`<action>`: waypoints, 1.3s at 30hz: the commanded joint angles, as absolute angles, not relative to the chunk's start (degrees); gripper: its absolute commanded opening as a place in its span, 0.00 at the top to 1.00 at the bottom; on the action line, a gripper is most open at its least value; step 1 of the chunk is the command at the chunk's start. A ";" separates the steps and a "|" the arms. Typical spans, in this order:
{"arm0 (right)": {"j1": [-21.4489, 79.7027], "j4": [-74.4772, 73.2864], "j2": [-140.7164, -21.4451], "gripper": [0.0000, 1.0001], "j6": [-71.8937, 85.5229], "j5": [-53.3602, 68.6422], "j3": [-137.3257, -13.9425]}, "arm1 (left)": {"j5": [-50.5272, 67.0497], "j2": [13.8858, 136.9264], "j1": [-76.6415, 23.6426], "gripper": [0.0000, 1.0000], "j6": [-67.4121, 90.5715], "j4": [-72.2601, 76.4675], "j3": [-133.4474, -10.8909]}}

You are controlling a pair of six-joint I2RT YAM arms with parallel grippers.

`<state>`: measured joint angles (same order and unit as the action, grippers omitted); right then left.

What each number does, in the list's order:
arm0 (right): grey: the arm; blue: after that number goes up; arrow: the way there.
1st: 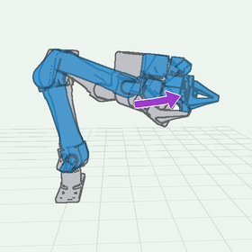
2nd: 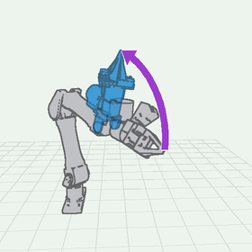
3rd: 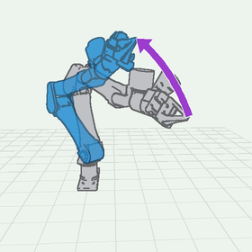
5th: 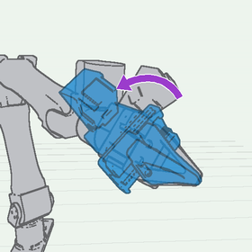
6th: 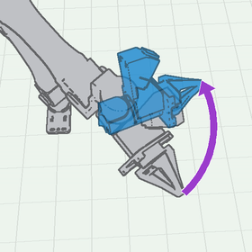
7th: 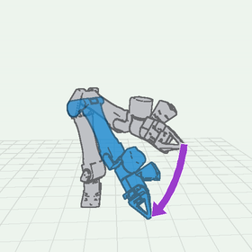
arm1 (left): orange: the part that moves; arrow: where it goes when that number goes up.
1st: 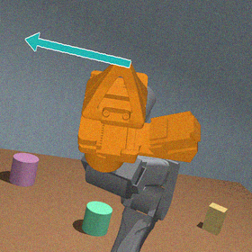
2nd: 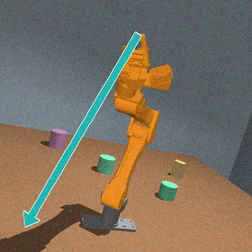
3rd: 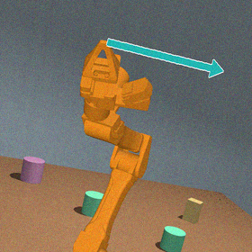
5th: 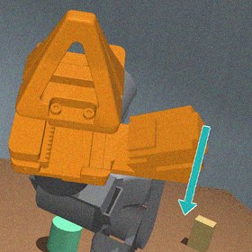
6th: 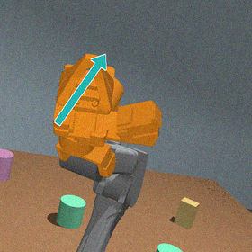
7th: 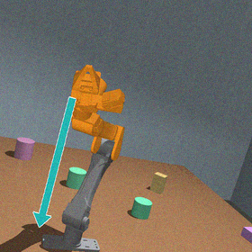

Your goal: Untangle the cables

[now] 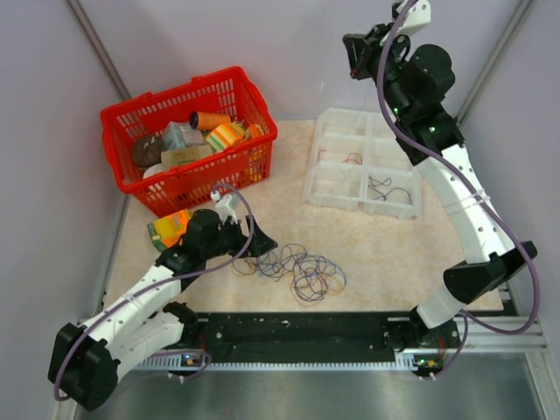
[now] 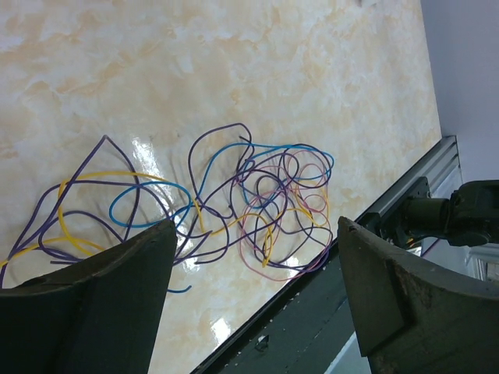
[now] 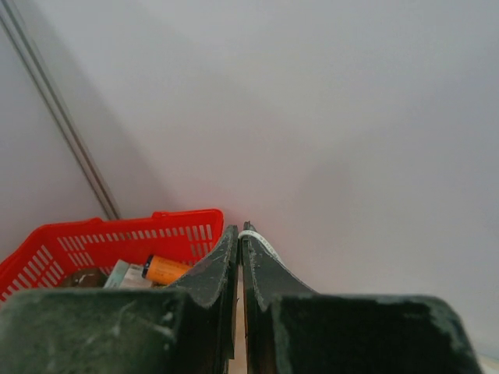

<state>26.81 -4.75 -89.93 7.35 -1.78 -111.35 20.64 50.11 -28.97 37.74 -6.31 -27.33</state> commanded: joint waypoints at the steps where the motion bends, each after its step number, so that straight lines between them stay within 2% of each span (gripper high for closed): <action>1: 26.28 -0.79 -90.44 1.00 6.86 -1.31 -118.38 | 21.62 51.59 -28.83 0.12 34.55 -6.41 -31.72; 14: 25.58 -4.04 -96.67 1.00 7.65 1.84 -131.74 | 21.80 52.74 -28.83 0.12 36.30 -3.95 -31.29; 24: 25.66 -3.78 -96.16 1.00 13.79 5.70 -134.74 | 21.36 52.82 -28.83 0.12 36.03 -4.39 -31.47; 30: 25.58 -1.33 -91.15 1.00 25.73 15.97 -127.55 | 21.97 53.09 -28.83 0.12 36.91 -2.81 -30.41; 35: 25.66 7.55 -84.30 1.00 34.45 21.79 -114.36 | 22.50 53.44 -28.83 0.12 37.35 -2.37 -30.15; 39: 25.66 5.98 -83.15 1.00 35.85 22.41 -114.87 | 22.50 53.00 -28.83 0.12 37.35 -2.46 -29.97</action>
